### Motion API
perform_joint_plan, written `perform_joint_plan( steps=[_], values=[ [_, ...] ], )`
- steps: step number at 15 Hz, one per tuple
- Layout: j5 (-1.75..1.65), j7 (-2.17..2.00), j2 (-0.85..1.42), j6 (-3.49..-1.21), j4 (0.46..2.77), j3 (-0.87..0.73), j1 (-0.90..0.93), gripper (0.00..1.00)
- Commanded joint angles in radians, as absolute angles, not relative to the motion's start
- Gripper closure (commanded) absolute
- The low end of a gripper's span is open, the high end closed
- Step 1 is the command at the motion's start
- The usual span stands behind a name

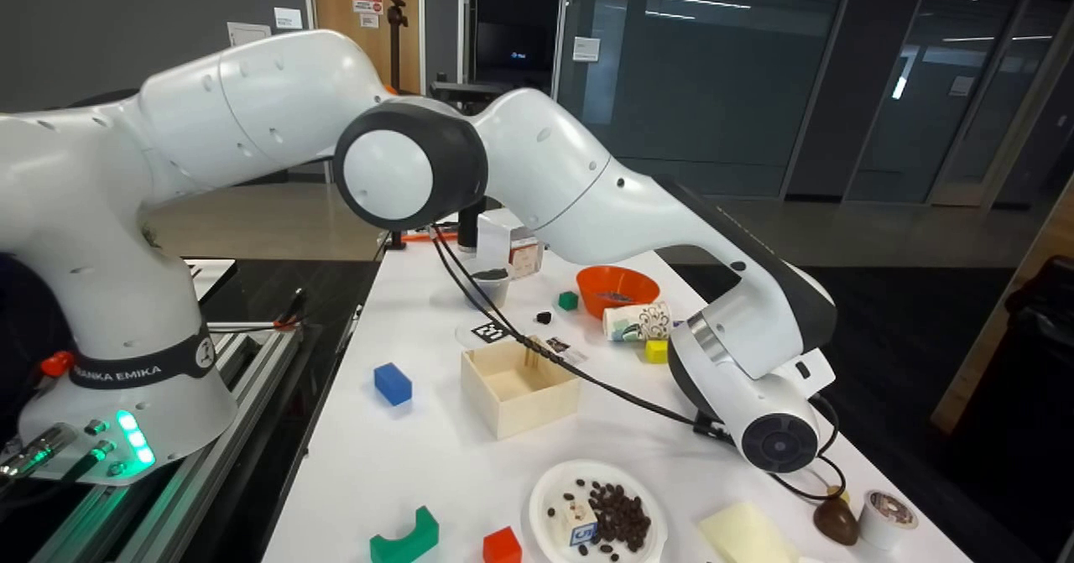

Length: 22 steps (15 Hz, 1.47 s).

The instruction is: Put the right yellow block upright

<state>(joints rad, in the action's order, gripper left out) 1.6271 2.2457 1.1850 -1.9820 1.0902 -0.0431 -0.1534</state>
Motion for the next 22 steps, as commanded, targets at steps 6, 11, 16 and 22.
perform_joint_plan(
  steps=[6, 11, 16, 22],
  values=[
    [1.577, 2.220, 1.297, -2.041, 0.990, -0.027, -0.170, 0.58],
    [1.559, 2.206, 1.308, -2.059, 0.968, -0.019, -0.173, 0.13],
    [1.553, 2.206, 1.307, -2.056, 0.963, -0.010, -0.176, 0.00],
    [1.565, 2.215, 1.240, -2.036, 1.028, 0.012, -0.185, 0.00]
  ],
)
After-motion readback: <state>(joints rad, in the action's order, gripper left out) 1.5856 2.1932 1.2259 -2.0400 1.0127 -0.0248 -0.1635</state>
